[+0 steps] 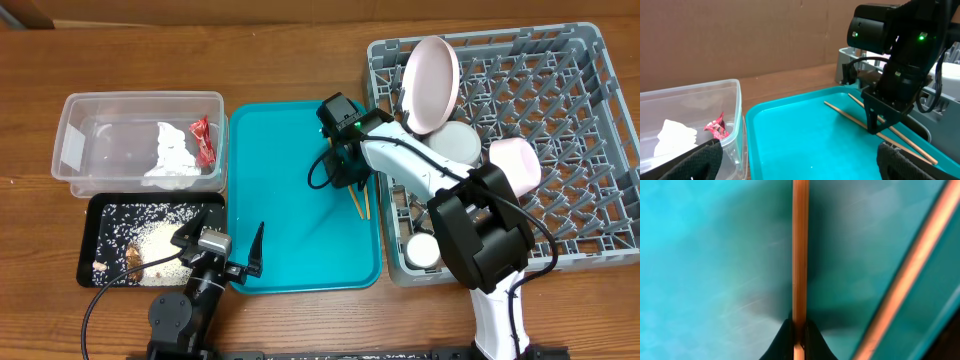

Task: Sort waste into correct bins and load items into the dishwasher
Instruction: 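Grasp the chopsticks on the teal tray with the right gripper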

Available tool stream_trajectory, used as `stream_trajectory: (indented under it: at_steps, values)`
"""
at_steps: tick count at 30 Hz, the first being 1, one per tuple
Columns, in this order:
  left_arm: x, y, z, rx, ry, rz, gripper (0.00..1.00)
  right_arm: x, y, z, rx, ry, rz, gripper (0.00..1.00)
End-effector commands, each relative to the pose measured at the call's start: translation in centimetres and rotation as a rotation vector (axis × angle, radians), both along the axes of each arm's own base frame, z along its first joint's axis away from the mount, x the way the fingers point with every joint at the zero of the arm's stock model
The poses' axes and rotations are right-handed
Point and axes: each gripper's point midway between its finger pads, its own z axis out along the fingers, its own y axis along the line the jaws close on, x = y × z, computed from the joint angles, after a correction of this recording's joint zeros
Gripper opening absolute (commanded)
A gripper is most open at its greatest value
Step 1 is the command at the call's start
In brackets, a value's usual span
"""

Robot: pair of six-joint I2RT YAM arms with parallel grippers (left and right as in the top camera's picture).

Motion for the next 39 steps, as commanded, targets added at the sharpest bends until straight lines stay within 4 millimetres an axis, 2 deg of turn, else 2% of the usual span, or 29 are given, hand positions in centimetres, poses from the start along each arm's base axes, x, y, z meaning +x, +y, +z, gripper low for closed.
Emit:
stream_trajectory:
  at_steps: [1,3,5,10,13,16,18,20,24,29,30,31,33,35,39]
  values:
    - [0.0,0.0,-0.1,0.008,-0.005,-0.002,1.00,-2.3,1.4,-1.6,0.019,0.095,0.035,0.04]
    - [0.0,0.0,-0.1,0.008,-0.005,-0.002,1.00,-2.1,1.8,-0.2,0.026,0.089,0.025,0.04]
    - [0.0,0.0,-0.1,0.008,-0.005,-0.002,1.00,-1.6,2.2,2.1,0.045,0.060,0.025,0.04]
    - [0.0,0.0,-0.1,0.008,-0.005,-0.002,1.00,1.2,2.8,10.6,0.122,-0.106,-0.009,0.04]
    - [0.0,0.0,-0.1,0.008,-0.005,-0.002,1.00,3.3,1.0,14.8,0.108,-0.246,-0.057,0.04]
    - [0.0,0.0,-0.1,0.008,-0.005,-0.002,1.00,5.2,-1.9,17.1,0.062,-0.345,-0.126,0.04]
    - [0.0,0.0,-0.1,0.008,-0.005,-0.002,1.00,6.1,-3.4,17.1,0.042,-0.357,-0.148,0.04]
    - [0.0,0.0,-0.1,0.008,-0.005,-0.002,1.00,6.6,-5.0,16.3,0.020,-0.345,-0.160,0.04]
    - [0.0,0.0,-0.1,0.008,-0.005,-0.002,1.00,7.4,-7.8,13.5,-0.023,-0.295,-0.168,0.04]
    - [0.0,0.0,-0.1,0.008,-0.005,-0.002,1.00,7.9,-10.0,10.6,-0.089,-0.238,-0.167,0.04]
    - [0.0,0.0,-0.1,0.008,-0.005,-0.002,1.00,7.7,-10.1,10.4,-0.089,-0.229,-0.167,0.06]
    - [0.0,0.0,-0.1,0.008,-0.005,-0.002,1.00,7.4,-10.0,10.4,-0.086,-0.216,-0.164,0.14]
    - [0.0,0.0,-0.1,0.008,-0.005,-0.002,1.00,6.6,-9.3,11.1,-0.070,-0.198,-0.147,0.38]
    - [0.0,0.0,-0.1,0.008,-0.005,-0.002,1.00,5.7,-8.2,12.2,-0.045,-0.198,-0.123,0.47]
    - [0.0,0.0,-0.1,0.008,-0.005,-0.002,1.00,3.7,-4.7,14.6,0.048,-0.208,-0.070,0.52]
